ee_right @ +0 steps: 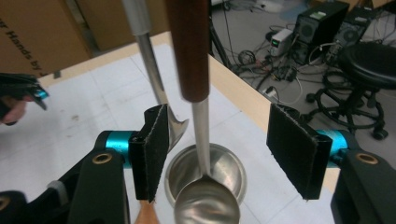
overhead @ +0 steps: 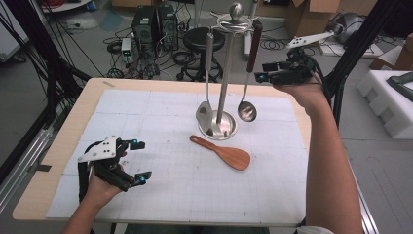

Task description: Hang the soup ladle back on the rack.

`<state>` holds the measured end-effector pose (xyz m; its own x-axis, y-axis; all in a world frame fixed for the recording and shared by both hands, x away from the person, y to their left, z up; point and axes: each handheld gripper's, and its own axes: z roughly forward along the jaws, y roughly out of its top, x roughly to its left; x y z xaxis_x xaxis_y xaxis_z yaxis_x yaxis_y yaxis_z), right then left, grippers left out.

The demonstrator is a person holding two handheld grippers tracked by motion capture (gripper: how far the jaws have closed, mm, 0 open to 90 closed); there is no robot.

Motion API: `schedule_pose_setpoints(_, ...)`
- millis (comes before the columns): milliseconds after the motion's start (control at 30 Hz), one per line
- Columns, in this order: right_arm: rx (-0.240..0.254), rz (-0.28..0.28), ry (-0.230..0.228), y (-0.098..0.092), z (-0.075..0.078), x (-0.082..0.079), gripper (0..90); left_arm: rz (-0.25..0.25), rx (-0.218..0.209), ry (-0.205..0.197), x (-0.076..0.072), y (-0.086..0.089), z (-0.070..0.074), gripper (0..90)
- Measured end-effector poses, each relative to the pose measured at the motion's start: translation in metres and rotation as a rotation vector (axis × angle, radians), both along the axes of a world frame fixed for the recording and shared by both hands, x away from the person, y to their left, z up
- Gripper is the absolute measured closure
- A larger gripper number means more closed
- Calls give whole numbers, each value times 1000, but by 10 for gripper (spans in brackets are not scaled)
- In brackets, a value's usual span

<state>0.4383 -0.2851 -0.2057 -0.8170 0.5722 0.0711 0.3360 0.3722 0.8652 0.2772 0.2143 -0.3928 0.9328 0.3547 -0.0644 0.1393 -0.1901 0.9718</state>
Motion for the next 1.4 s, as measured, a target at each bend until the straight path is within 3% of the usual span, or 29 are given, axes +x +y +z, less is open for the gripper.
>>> schedule_pose_setpoints(267,18,39,-72,-13,2,-34,376,4,-6,-2,0,1,1,17)
schedule_pose_setpoints(533,93,57,-129,-27,-11,-68,322,10,-5,1,1,1,0,17)
schedule_pose_setpoints(700,102,67,-153,-29,-22,-84,290,9,-5,4,2,-1,-1,17)
schedule_pose_setpoints(933,108,77,-163,-28,-37,-99,242,14,0,-2,5,1,-2,17)
schedule_pose_setpoints(1133,115,89,-178,-28,-59,-118,239,13,-6,7,8,1,-3,17)
schedule_pose_setpoints(1400,114,71,-173,-31,-74,-125,209,16,-5,9,8,1,-3,17)
